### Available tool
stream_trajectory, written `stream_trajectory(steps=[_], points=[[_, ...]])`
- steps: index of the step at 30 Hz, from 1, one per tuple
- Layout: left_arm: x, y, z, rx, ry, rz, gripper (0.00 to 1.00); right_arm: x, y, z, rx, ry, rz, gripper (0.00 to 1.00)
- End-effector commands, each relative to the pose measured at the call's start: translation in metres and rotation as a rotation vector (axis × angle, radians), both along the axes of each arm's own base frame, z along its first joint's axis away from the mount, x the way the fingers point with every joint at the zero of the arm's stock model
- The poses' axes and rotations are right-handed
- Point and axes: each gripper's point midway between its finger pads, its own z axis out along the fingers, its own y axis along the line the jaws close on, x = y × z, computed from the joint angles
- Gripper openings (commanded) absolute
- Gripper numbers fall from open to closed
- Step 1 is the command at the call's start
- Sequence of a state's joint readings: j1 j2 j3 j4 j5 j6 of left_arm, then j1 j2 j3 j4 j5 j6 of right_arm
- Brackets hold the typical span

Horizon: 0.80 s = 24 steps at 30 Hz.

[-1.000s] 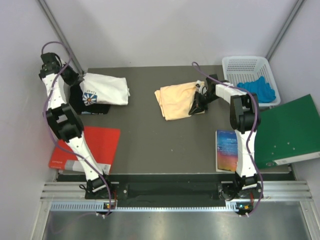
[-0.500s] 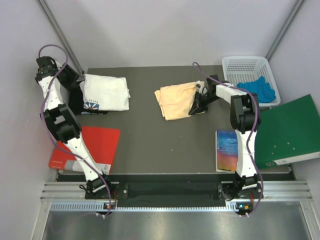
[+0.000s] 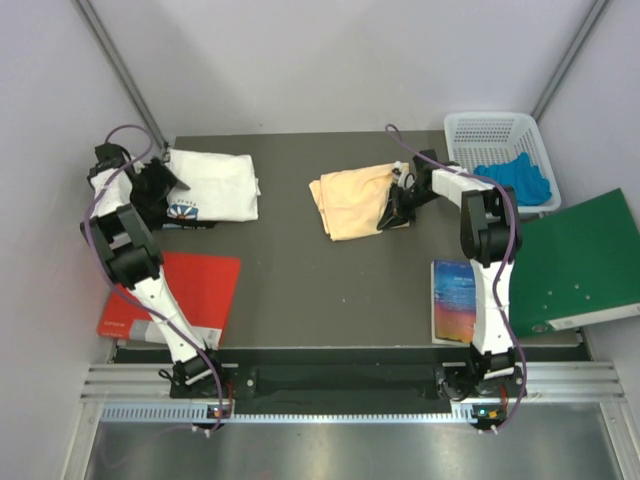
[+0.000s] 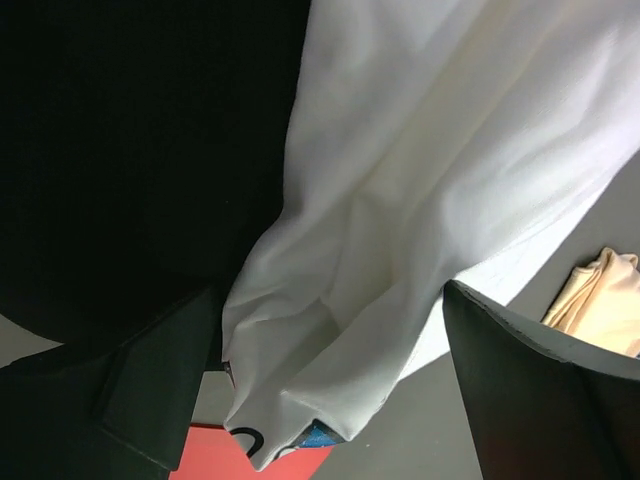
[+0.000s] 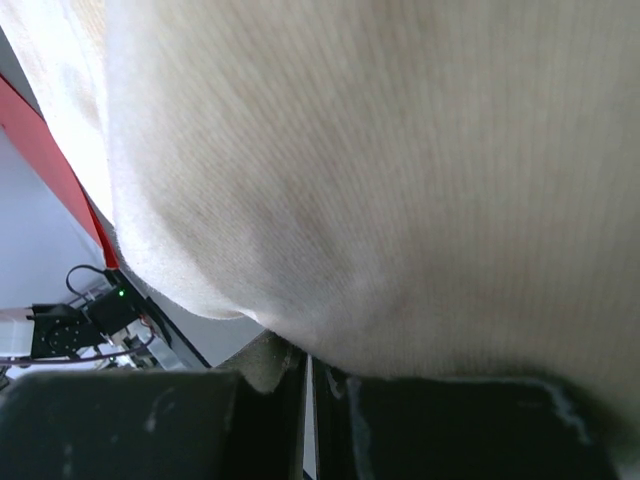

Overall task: Fold and stack the t-shirts
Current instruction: Put the neatly folded tshirt into the corner of the board with the left arm

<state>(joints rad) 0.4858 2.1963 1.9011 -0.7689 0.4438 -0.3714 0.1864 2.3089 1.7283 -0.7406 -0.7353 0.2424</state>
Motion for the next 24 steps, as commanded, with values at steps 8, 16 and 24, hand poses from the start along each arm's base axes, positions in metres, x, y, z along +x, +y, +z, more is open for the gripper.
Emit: stream_trajectory(steps=[8,16,24], points=[[0.028,0.007,0.019,0.015,-0.121,-0.001,0.0,0.003,-0.002,-0.005,-0.04,-0.025,-0.001,0.0],[0.057,0.025,0.087,0.111,-0.277,0.026,0.0,0.001,-0.002,-0.007,-0.041,-0.02,-0.003,0.0],[0.069,0.043,0.143,0.193,-0.399,0.086,0.0,0.0,-0.002,-0.01,-0.039,-0.013,-0.002,0.0]])
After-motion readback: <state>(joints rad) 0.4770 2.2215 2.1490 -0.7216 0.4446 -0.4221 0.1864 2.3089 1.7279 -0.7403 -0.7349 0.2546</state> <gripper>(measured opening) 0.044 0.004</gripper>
